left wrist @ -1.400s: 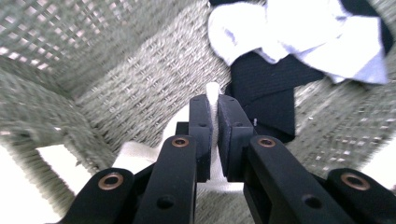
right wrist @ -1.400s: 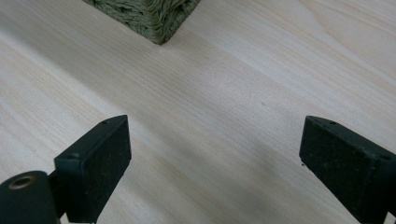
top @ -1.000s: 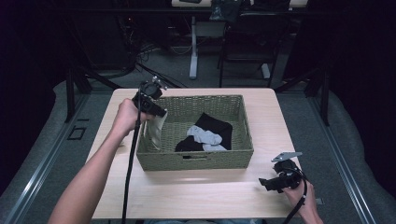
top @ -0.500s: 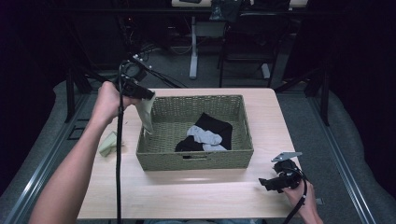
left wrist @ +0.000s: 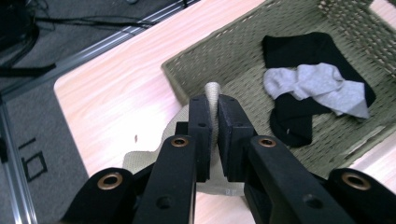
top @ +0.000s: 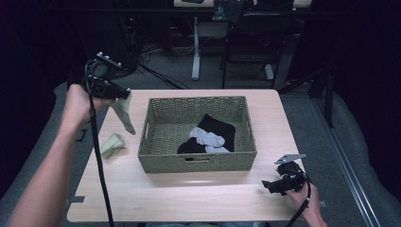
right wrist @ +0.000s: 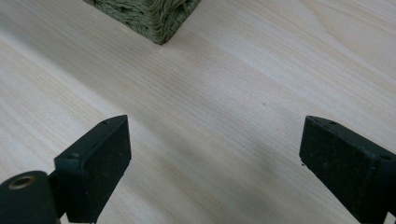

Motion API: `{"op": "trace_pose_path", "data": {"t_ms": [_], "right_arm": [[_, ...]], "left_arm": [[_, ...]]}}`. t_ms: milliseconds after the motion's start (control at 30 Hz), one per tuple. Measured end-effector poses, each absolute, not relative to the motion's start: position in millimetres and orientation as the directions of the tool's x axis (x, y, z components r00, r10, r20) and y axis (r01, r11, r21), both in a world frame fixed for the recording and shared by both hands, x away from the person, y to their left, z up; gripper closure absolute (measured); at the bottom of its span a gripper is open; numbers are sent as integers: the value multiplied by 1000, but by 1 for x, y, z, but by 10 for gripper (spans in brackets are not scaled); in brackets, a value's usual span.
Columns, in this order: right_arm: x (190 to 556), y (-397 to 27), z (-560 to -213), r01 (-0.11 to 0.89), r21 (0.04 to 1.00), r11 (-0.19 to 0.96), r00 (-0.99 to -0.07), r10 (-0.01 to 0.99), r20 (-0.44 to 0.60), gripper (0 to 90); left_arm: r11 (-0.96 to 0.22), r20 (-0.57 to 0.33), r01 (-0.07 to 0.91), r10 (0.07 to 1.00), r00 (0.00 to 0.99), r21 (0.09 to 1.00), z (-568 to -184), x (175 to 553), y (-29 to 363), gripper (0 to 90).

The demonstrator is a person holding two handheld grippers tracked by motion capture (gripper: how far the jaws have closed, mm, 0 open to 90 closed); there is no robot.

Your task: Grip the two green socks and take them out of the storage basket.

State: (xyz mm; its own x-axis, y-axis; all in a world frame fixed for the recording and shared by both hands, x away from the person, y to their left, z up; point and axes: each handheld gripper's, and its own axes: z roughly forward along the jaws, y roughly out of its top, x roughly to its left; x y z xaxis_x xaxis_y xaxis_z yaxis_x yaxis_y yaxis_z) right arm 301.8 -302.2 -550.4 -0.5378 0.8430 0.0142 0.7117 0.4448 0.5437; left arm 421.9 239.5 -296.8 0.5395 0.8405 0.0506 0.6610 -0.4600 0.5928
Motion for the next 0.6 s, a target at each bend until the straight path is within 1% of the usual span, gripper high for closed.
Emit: {"op": "trace_pose_path", "data": {"t_ms": [133, 300, 600], "right_arm": [[302, -302, -551, 713, 550, 435, -534, 845, 23, 84], [302, -301, -551, 713, 548, 438, -536, 844, 22, 84], [301, -301, -551, 713, 550, 436, -535, 844, 24, 84]], "left_arm": [[-432, 36, 691, 860, 508, 580, -311, 419, 258, 845], [-394, 11, 734, 885, 466, 553, -337, 420, 279, 843], [-344, -49, 806, 908, 416, 481, -397, 428, 296, 840]]}}
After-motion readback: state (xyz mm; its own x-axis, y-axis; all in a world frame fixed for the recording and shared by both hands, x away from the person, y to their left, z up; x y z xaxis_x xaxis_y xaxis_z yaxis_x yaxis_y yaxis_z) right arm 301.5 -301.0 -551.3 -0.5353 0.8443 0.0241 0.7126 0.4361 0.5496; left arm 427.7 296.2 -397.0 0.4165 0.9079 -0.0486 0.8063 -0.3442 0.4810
